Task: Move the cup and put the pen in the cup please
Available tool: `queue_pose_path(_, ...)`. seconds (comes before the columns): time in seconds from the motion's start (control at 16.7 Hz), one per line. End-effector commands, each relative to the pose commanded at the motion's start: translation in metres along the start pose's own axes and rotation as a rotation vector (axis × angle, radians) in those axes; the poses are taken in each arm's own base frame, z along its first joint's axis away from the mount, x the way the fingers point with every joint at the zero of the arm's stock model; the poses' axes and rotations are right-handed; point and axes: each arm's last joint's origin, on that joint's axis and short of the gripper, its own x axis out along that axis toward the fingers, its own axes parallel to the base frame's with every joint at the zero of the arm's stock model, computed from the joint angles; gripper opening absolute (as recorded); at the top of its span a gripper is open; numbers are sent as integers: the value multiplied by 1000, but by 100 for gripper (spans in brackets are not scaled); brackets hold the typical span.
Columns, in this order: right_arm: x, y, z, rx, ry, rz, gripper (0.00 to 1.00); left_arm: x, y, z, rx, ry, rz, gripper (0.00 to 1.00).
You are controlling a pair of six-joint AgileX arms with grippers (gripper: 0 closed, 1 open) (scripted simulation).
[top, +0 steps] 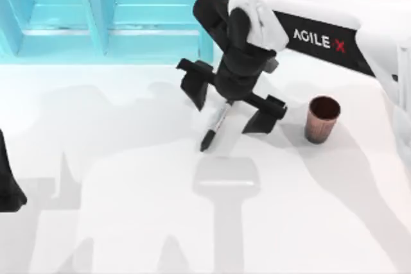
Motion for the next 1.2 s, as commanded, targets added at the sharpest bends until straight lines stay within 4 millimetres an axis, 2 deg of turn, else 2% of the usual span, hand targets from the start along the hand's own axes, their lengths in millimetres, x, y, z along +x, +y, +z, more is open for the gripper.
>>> queue_pose_path(0.36, 0, 0, 0, 0, 0, 0, 2, 0, 0, 0, 0, 0, 0, 100)
queue_pose_path(0.84, 0, 0, 0, 0, 0, 0, 0, 0, 0, 0, 0, 0, 0, 100)
queue_pose_path(0.9, -36, -5, 0, -25, -28, -29, 0, 0, 0, 0, 0, 0, 0, 100)
queue_pose_path(1.02, -41, -5, -3, -27, -31, -25, 0, 0, 0, 0, 0, 0, 0, 100)
queue_pose_path(1.2, -67, -5, -22, -27, -37, -20, 0, 0, 0, 0, 0, 0, 0, 100)
